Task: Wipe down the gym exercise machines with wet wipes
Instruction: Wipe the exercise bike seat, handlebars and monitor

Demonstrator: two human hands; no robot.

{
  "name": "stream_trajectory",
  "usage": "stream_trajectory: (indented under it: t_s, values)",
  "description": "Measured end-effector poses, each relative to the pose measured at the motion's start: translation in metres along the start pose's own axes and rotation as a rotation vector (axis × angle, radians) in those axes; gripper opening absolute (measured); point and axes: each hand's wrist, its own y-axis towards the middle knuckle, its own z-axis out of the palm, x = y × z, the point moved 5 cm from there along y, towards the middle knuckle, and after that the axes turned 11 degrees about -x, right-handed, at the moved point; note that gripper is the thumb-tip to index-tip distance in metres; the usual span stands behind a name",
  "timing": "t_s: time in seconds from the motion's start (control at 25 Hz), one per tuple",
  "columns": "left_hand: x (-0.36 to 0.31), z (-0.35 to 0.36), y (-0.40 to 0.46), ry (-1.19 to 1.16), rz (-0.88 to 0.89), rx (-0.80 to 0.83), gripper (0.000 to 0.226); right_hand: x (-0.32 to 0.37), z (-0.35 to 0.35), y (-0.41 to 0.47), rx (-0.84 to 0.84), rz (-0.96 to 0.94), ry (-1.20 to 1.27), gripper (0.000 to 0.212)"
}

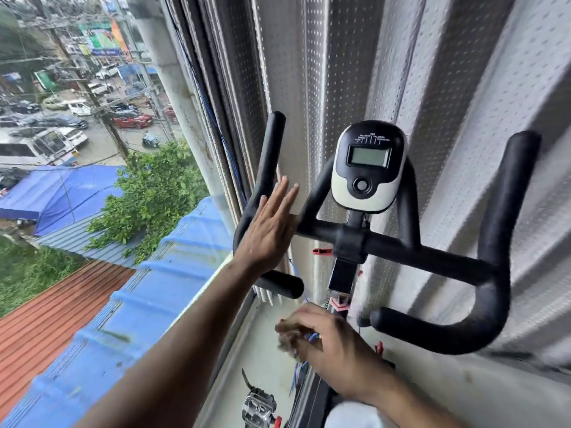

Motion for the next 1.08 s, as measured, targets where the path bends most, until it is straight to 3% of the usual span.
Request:
stream_trajectory:
  t_s: [0.12,0.32,0.4,0.56,0.76,0.88,1.08]
  values:
    - [-0.028,0.013,0.004,-0.029,0.021,0.025,0.067,0.047,-0.062,-0.009,-0.163,-0.257,-0.064,0.025]
    - [-0.039,0.035,-0.001,0.155,0.054,0.051,0.075,0.056,-0.184,0.018,-0.777,-0.528,-0.473,0.017]
    - [-0.038,0.036,-0.001,0.178,0.074,0.055,0.075,0.05,-0.211,0.041,-0.899,-0.596,-0.574,0.014]
    - [-0.036,0.036,-0.001,0.177,0.082,0.038,0.076,0.031,-0.21,0.087,-0.916,-0.673,-0.635,0.013]
    - [-0.037,0.035,-0.001,0.176,0.084,0.033,0.076,0.008,-0.198,0.088,-0.969,-0.602,-0.471,0.016]
    - [-0.036,0.035,0.0,0.18,0.079,0.052,0.075,0.016,-0.201,0.089,-0.883,-0.702,-0.53,0.015]
    - [-0.038,0.033,-0.002,0.164,0.063,0.048,0.076,0.034,-0.215,0.108,-0.932,-0.705,-0.587,0.016]
